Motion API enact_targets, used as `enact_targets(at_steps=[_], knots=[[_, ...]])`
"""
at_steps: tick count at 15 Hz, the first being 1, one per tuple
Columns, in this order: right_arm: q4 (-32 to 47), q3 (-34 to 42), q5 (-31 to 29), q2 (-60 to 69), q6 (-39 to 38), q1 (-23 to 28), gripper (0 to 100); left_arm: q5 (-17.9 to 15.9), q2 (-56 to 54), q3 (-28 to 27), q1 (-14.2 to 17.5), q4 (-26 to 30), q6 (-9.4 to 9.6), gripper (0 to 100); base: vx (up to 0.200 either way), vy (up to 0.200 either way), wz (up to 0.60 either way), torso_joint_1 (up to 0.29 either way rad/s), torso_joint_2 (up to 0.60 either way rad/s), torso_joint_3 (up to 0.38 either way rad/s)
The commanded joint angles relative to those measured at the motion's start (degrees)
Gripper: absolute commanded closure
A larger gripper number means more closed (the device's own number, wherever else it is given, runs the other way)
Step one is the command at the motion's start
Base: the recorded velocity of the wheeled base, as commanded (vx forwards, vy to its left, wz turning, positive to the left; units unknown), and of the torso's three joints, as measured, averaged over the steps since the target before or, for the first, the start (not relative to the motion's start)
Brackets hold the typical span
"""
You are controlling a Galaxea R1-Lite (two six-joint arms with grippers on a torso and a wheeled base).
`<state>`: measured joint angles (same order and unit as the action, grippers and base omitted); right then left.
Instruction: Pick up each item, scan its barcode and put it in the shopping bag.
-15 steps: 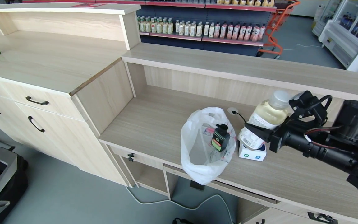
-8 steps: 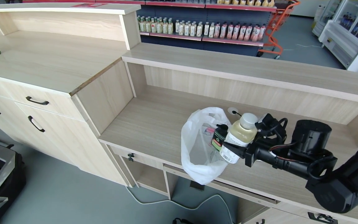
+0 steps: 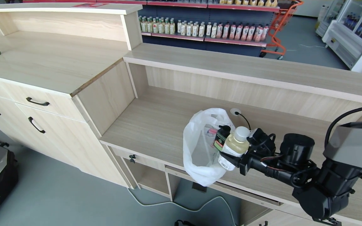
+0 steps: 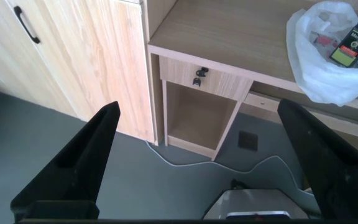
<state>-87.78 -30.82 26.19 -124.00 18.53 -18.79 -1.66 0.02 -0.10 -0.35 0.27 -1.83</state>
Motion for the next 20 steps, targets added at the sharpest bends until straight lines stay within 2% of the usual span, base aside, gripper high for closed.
enact_targets(at_steps=[1, 5, 11, 14, 20], knots=[[-0.99, -0.03, 0.09, -3.7, 0.98, -0.02, 100, -0.01, -0.02, 0.01, 0.0, 0.0, -0.02, 0, 0.0, 0.0, 0.0, 0.0, 0.0, 0.0], [-2.22, -1.53, 0.18, -7.13, 1.95, 0.15, 100, -0.01, -0.02, 0.01, 0.0, 0.0, -0.02, 0, 0.0, 0.0, 0.0, 0.0, 0.0, 0.0], [-2.22, -9.08, 0.27, -8.01, 0.98, 0.24, 100, -0.01, -0.02, 0.01, 0.0, 0.0, -0.02, 0, 0.0, 0.0, 0.0, 0.0, 0.0, 0.0], [-2.22, -12.16, 2.2, -10.29, 1.07, 1.21, 100, -0.01, -0.02, 0.01, 0.0, 0.0, -0.02, 0, 0.0, 0.0, 0.0, 0.0, 0.0, 0.0], [-2.22, -14.09, 2.38, -13.81, 1.07, 0.77, 100, -0.01, -0.02, 0.01, 0.0, 0.0, -0.02, 0, 0.0, 0.0, 0.0, 0.0, 0.0, 0.0]])
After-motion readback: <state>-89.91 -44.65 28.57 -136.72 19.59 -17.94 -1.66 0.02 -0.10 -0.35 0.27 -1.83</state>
